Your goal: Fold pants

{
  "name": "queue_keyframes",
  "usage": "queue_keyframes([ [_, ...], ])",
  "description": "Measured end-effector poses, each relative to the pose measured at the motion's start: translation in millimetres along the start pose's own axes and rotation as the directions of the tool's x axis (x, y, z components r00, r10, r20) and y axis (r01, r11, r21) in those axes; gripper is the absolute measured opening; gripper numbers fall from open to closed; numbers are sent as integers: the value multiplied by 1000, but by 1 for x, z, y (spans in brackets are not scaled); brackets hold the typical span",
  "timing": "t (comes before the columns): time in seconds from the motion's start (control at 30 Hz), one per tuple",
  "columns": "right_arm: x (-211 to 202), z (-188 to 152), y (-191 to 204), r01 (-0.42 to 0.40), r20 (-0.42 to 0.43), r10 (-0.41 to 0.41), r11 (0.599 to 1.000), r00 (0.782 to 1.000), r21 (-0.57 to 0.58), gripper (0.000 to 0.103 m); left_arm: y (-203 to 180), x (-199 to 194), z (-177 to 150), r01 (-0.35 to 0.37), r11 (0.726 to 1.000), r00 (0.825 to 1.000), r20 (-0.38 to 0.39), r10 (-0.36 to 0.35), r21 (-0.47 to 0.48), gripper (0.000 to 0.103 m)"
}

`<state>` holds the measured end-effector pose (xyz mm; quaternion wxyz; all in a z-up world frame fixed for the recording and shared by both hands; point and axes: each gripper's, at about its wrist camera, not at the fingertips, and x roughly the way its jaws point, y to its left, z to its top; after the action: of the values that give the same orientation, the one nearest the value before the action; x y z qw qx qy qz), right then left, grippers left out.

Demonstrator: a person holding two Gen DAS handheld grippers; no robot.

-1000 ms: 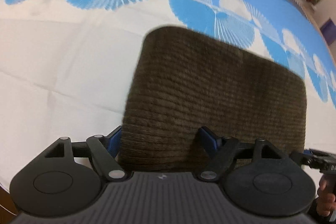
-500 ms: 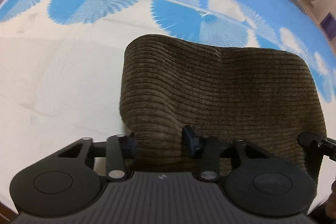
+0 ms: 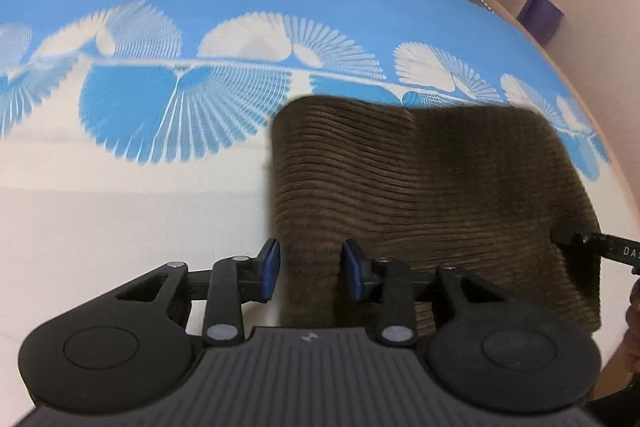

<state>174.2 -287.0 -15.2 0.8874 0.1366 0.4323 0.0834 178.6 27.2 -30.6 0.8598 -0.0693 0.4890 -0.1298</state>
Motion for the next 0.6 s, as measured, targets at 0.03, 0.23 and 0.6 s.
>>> queue_keyframes([
  [0.03,2,-2,-7,23,-15,-23,1000,1000,19,25,-2,-1,1,-1,1000,1000,5,1,-1,41],
  [0.23,-8,-16,-9,210,80,-204,975,976,-79,42,-18,-19,0,-75,994,994,88,68,76,39],
  [0.6,-16,-31,22,51,37,-42,952,998,-303,49,-15,23,-28,-140,966,976,-136,172,219,44],
])
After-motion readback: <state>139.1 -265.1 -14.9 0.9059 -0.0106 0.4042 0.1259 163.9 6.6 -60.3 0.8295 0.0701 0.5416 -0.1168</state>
